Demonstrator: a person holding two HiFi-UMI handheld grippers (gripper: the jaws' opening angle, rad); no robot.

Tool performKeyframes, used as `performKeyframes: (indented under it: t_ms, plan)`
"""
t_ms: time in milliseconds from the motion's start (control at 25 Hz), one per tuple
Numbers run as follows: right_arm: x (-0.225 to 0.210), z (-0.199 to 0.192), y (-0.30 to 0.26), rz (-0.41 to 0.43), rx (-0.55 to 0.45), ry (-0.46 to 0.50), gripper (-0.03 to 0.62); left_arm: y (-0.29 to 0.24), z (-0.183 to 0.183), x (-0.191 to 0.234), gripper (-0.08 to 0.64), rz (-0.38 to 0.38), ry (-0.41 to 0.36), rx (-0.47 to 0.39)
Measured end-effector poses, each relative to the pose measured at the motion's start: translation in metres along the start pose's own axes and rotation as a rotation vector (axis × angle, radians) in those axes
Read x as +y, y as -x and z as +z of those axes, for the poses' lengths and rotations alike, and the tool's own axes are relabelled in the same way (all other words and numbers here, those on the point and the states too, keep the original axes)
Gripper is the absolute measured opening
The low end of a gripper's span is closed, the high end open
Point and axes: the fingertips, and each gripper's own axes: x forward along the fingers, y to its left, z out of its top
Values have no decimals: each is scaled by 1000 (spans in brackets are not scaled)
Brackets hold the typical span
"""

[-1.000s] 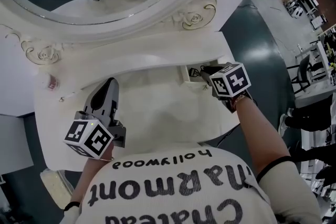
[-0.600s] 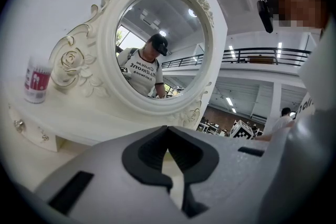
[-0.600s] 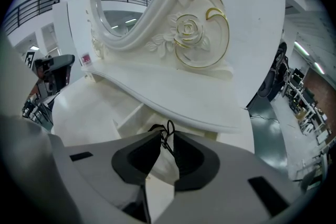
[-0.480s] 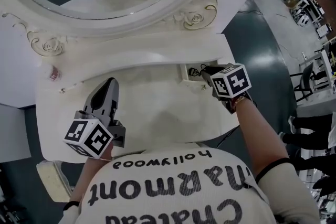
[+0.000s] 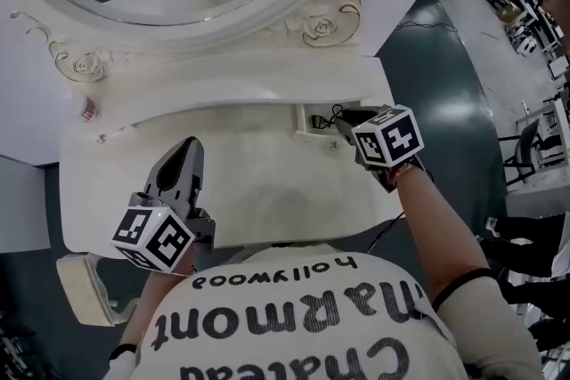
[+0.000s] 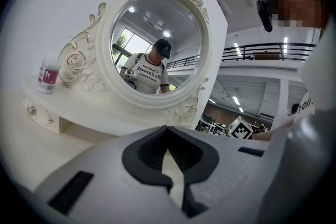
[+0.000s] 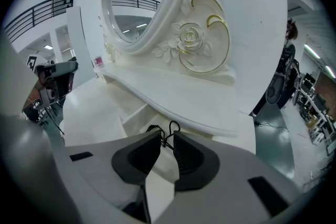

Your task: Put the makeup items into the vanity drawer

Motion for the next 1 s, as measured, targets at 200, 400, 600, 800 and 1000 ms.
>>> performKeyframes:
  t_ms: [200,400,600,800,1000]
  plan:
    - [-4,10,18,14,-67,3,95,-1,0,-20,8,5,-16,-9]
    - [-11,31,53,2,-223,-75,94,-4,2,-35,8,5,-27,-8]
    - [-10,51,91,-3,-422,-216,75,-12,3,-51,8,-24,-31,-1]
    - [6,65,126,49,-627,-319,52,-26,9,-74,8,-79,-51,0]
    - [14,74,153,78,-775,-409,40,-41,9,-98,8,-128,-69,5]
